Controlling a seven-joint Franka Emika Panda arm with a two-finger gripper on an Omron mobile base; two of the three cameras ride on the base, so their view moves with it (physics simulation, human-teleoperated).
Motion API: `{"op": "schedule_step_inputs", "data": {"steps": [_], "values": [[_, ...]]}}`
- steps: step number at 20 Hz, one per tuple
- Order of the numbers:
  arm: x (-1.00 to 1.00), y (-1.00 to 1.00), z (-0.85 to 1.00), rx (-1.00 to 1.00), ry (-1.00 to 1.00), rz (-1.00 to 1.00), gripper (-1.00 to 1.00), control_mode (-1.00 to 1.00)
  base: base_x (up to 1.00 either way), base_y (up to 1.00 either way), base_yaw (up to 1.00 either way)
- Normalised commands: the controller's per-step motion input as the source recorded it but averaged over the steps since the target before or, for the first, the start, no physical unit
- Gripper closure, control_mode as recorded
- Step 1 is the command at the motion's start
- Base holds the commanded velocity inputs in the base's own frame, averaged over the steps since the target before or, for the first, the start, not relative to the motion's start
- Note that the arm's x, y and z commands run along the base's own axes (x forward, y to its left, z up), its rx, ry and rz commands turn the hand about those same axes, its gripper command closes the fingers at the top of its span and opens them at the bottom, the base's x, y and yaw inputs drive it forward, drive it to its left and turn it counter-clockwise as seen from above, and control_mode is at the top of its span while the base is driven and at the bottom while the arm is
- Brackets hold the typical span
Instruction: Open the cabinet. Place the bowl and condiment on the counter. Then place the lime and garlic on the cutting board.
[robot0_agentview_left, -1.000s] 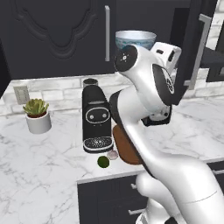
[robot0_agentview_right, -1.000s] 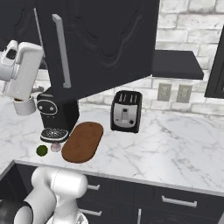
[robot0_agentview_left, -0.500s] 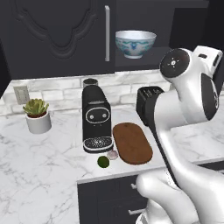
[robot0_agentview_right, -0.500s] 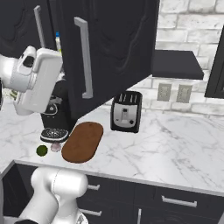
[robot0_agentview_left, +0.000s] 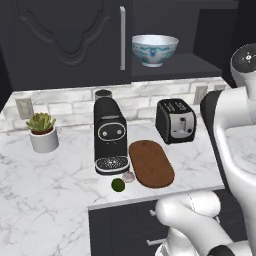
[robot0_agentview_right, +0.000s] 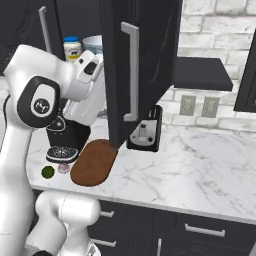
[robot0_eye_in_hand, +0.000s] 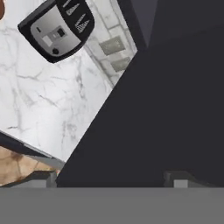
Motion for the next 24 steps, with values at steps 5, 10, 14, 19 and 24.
{"op": "schedule_step_inputs", "data": {"steps": [5, 10, 14, 19, 24], "values": [[0.00, -0.29, 0.03, 0.20, -0.31, 0.02, -1.00, -1.00, 0.00, 0.00, 0.00], [-0.28, -0.26, 0.06, 0.19, -0.23, 0.05, -1.00, -1.00, 0.00, 0.00, 0.00], [-0.79, 0.95, -0.03, 0.33, -0.23, 0.18, -1.00, -1.00, 0.00, 0.00, 0.00], [-0.18, 1.00, 0.13, 0.29, -0.01, 0.11, -1.00, -1.00, 0.00, 0.00, 0.00], [0.00, 1.00, 0.73, 0.16, 0.00, 0.01, -1.00, -1.00, 0.00, 0.00, 0.00]]}}
